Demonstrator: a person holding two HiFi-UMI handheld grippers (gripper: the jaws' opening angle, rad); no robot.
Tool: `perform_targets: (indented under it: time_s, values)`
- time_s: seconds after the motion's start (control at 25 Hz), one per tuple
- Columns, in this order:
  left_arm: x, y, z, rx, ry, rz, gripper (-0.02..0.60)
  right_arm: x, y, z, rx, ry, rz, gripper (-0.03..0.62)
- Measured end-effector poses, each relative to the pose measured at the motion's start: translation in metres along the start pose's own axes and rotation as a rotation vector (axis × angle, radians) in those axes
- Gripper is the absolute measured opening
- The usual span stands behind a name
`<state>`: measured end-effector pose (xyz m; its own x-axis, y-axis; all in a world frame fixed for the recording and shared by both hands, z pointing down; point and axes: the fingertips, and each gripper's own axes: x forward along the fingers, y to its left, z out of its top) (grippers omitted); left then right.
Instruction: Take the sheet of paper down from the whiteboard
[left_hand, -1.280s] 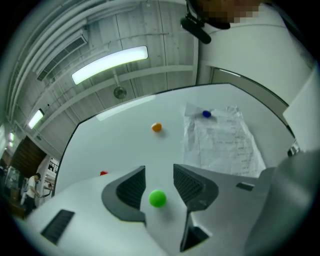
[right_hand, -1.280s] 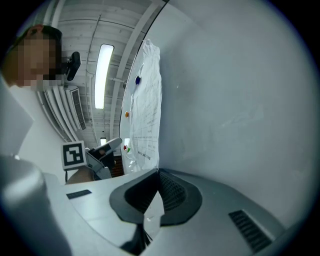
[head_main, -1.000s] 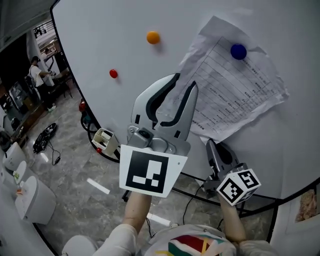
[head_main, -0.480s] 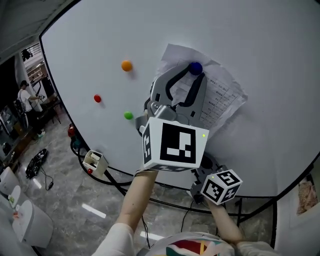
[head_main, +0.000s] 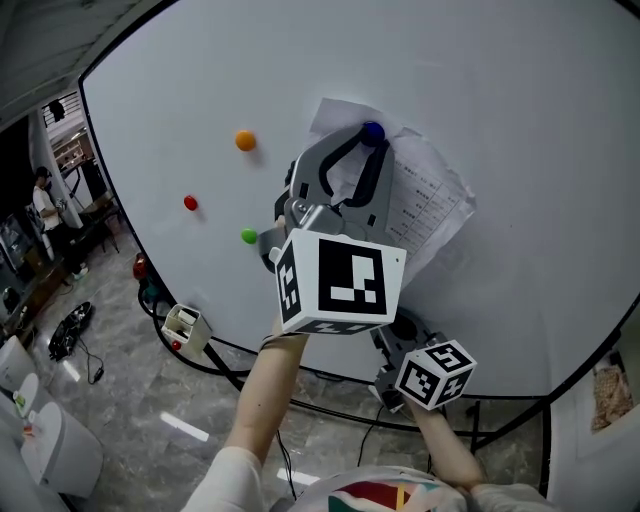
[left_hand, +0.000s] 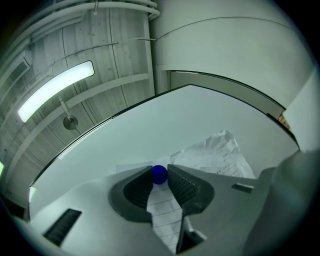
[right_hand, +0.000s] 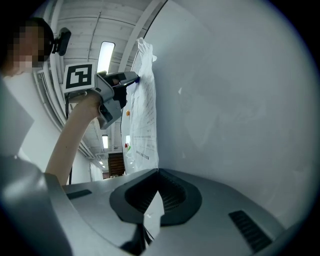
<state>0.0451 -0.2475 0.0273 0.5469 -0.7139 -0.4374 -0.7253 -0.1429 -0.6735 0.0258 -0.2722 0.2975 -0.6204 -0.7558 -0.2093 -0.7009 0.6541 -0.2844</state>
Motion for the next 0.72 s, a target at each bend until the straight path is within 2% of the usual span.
perform_targets:
  time_s: [0.28,0.48,0.72]
  values:
    - [0.012,0.029,0.024,0.013,-0.007,0.047,0.138,-0.011,0.009,0.006,-0.003,0.019,0.030,0.014]
    - [0.032,0.051,0.055,-0.010,-0.004,0.084,0.138,-0.026,0.009,0.001,0.039,0.125,0.045,0.014]
    - [0.011,0.035,0.049,-0.045,-0.046,0.119,0.140,-0.043,0.018,-0.039,0.052,0.150,0.081,0.014]
